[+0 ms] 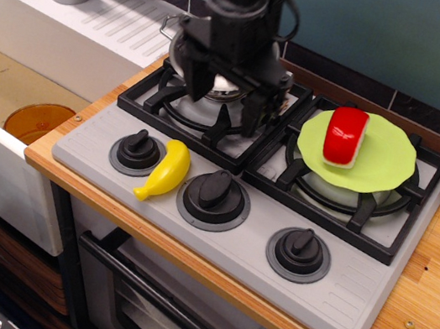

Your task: End effector transition from object to object

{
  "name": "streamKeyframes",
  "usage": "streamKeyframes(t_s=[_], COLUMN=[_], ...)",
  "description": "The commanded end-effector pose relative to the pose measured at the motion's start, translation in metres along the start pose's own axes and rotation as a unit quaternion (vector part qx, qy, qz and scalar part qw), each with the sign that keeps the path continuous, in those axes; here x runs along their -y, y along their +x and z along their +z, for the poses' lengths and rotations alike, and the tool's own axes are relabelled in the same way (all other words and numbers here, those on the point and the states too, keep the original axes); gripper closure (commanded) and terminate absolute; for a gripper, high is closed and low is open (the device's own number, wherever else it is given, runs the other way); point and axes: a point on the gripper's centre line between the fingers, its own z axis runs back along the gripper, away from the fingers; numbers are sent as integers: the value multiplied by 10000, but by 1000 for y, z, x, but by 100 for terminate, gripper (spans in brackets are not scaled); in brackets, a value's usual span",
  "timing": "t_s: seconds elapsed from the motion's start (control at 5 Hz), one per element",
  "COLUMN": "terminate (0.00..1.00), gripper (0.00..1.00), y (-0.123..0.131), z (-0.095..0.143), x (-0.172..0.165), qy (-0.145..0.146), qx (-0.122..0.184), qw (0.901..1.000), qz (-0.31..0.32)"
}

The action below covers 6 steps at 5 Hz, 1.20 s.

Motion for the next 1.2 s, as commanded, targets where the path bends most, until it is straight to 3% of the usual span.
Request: streamKeyframes(t_s=[0.0, 0.8, 1.0], terminate=[0, 0, 100], gripper=[0, 0, 0], y=[-1, -24, -27], z=[0, -18, -21], x=[-11, -14, -18], qy=[28, -14, -1], qx=[384, 528, 586], qw=[9992, 9985, 9981], qz=[50, 174, 173])
